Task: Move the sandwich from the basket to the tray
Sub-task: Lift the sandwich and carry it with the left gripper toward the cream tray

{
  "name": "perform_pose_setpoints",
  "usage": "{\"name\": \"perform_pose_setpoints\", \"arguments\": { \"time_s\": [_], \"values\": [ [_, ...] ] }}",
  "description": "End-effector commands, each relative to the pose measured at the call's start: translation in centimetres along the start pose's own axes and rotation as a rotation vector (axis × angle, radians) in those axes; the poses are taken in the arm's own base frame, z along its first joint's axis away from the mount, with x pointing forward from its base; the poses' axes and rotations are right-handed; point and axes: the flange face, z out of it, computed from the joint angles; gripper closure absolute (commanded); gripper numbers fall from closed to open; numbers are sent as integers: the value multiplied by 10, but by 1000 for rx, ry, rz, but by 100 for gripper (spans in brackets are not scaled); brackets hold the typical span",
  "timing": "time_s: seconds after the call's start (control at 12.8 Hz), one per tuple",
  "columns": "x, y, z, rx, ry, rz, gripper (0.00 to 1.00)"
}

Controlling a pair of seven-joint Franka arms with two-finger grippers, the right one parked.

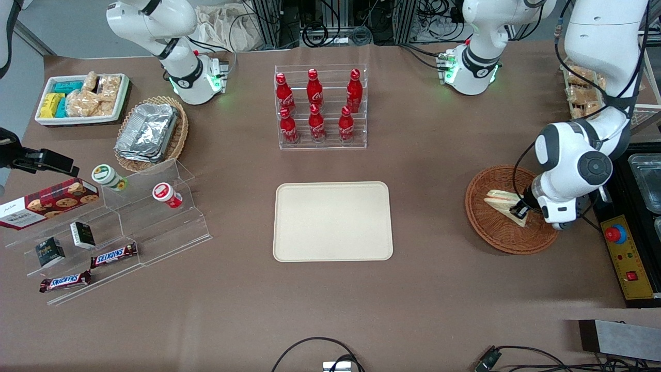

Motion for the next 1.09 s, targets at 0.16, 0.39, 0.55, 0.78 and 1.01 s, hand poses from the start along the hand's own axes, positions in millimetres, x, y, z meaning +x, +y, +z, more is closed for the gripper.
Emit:
{"name": "perform_pose_setpoints", "arguments": {
  "time_s": [0.16,0.39,0.55,0.78,1.01],
  "values": [
    [12,47,-98,66,-56,86,100],
    [-15,98,-175,60,-81,225,100],
    [-63,142,-204,35,-94,330,100],
    [-168,210,-184,25,-143,466,100],
    [-241,264,-140,12,-155,607,100]
  ]
}}
